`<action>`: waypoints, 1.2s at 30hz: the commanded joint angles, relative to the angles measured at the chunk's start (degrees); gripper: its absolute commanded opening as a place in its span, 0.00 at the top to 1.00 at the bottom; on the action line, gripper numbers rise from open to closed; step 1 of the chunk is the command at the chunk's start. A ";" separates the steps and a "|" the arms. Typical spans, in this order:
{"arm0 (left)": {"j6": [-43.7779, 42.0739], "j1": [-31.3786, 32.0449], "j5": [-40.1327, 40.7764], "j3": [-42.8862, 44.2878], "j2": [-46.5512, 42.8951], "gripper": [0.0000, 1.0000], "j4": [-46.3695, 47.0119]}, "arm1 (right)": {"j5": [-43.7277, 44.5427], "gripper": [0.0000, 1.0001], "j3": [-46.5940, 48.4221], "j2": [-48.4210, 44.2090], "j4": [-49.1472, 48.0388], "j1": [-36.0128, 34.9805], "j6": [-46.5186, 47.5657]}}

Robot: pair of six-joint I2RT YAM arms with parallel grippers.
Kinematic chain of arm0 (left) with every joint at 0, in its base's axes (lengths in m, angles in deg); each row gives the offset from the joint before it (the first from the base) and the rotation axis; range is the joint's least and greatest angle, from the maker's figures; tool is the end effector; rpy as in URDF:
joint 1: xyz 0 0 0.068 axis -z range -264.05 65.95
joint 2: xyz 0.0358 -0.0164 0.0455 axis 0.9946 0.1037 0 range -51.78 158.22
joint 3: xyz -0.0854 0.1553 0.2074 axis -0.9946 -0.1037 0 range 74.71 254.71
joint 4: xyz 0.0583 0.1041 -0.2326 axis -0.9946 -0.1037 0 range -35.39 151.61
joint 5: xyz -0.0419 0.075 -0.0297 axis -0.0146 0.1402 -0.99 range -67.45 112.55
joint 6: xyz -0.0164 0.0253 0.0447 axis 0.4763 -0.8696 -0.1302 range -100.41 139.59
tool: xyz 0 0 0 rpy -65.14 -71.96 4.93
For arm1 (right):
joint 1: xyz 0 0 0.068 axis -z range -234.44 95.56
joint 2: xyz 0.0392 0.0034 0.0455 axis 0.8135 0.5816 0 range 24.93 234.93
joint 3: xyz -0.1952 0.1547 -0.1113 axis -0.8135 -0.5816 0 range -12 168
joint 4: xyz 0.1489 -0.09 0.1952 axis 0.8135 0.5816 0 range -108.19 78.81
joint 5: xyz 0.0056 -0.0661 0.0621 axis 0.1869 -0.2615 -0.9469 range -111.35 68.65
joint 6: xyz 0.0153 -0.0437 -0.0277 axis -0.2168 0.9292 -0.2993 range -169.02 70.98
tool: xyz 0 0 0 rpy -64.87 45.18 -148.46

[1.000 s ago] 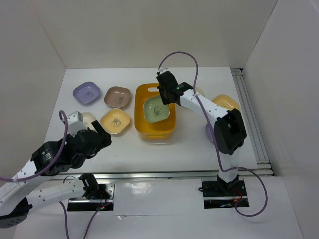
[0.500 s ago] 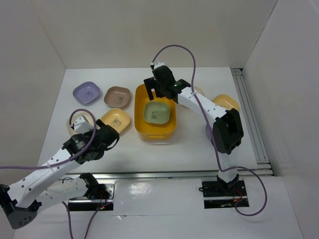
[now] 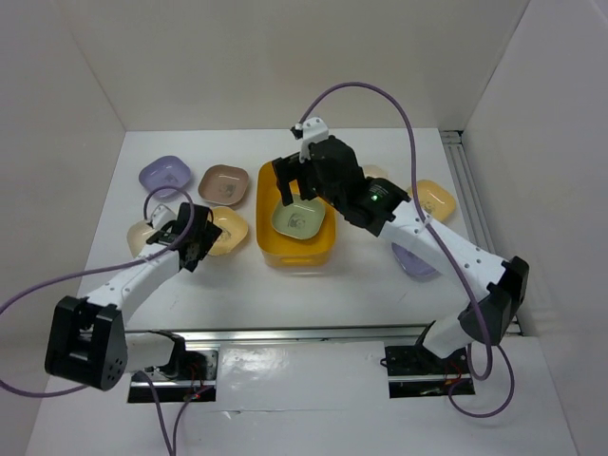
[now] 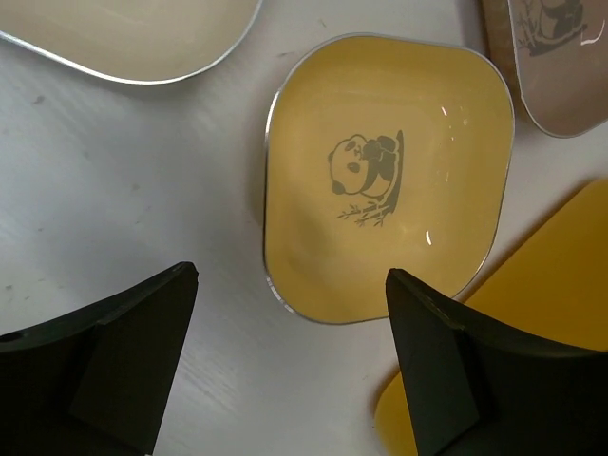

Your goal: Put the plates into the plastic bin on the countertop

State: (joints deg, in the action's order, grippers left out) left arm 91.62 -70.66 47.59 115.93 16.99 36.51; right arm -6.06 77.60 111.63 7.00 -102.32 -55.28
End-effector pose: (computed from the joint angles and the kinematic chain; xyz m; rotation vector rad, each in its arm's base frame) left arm 0.2310 -0.0395 0.2150 -1.3180 1.9827 -0.1568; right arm 0.2395 0.2508 0.4083 -0.5300 1.8898 0.3633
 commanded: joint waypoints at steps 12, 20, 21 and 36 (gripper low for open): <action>0.83 -2.23 -4.03 -1.48 12.26 0.27 11.22 | 3.08 0.00 -5.22 -2.85 -3.48 -1.25 0.11; 1.01 -3.28 -4.03 -1.40 16.91 0.75 10.69 | 4.22 0.00 -7.77 -4.17 -5.33 -1.78 -0.42; 1.01 -3.80 -4.03 -0.87 18.23 0.75 10.69 | 4.22 0.00 -8.30 -4.86 -5.33 -1.78 -0.42; 1.54 1.81 4.84 11.50 -4.59 1.00 -9.17 | 11.68 0.00 -8.30 -8.91 -2.09 -0.47 -1.91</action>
State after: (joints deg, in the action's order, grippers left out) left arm 94.57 -69.81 48.27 120.82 16.93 31.07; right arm 1.20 69.14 105.12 5.06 -103.45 -55.83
